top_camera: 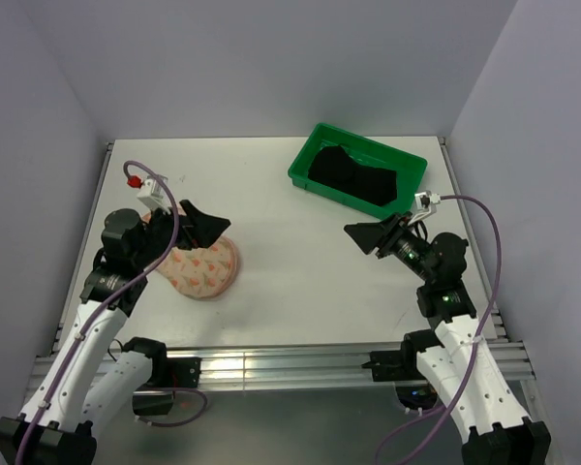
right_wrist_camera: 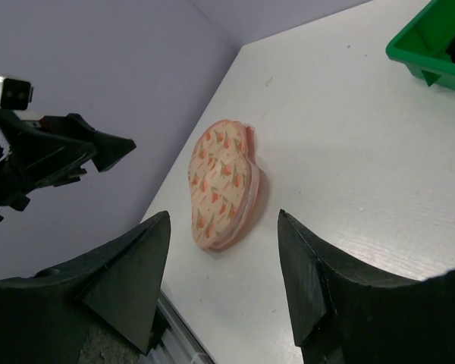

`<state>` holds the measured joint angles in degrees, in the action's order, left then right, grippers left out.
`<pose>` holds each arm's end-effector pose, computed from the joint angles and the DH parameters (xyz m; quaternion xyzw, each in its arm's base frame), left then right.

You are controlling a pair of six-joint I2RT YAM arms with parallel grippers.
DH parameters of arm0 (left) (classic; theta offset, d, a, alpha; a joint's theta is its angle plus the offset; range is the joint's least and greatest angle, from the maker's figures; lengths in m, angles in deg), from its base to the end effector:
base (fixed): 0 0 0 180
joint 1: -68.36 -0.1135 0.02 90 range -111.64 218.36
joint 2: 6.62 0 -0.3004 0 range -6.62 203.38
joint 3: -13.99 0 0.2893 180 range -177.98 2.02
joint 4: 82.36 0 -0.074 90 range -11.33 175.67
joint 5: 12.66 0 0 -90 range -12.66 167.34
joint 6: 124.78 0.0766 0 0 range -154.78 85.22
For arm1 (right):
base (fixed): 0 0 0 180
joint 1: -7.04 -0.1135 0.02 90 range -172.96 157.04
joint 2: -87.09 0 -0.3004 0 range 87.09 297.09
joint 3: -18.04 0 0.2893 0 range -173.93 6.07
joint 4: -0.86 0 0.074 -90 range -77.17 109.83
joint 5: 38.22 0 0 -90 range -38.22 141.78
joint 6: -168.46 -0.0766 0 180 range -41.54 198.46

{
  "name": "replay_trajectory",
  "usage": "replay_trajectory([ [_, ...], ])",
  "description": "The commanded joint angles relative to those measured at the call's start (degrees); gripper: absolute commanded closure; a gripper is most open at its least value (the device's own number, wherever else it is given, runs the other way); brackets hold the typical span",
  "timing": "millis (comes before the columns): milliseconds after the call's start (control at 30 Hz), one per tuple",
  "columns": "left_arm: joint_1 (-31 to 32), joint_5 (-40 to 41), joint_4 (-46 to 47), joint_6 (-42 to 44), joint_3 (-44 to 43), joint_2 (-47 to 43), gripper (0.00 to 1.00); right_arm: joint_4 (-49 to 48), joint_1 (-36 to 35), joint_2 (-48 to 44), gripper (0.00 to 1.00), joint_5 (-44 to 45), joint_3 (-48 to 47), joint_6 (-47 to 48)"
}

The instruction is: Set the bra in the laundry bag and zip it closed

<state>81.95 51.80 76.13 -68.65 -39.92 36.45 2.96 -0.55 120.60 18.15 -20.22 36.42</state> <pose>0.2113 -0.0850 0.3466 0.0067 0.7639 -0.4063 0.5014 0.1882 0.0679 0.3097 -0.0041 0.6934 0.4719 0.5446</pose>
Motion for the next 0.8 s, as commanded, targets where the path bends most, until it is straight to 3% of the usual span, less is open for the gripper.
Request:
replay_trajectory([
  [0, 0.04, 10.93, -4.86, -0.14, -3.15, 1.40, 0.01, -2.70, -1.72, 0.58, 0.34, 0.49, -0.79, 1.35],
  [167, 0.04, 22.35, -6.45, -3.12, -3.77, 3.33, 0.01, -3.23, -5.67, 2.60, 0.37, 4.08, -0.70, 2.31],
  [367, 0.04, 25.19, -4.00, -7.70, -1.84, 7.63, 0.02, -3.31, -14.98, 6.82, 0.40, 9.89, -1.05, 5.48],
  [567, 2.14, 34.14, -1.10, -10.08, -0.08, 14.30, 0.34, -7.97, -21.05, 12.35, 0.43, 10.60, 0.27, 5.30],
  [767, 6.10, 46.62, -0.74, -9.46, -2.27, 25.80, 0.38, -10.78, -25.44, 16.75, 0.44, 11.56, 0.36, 6.00],
])
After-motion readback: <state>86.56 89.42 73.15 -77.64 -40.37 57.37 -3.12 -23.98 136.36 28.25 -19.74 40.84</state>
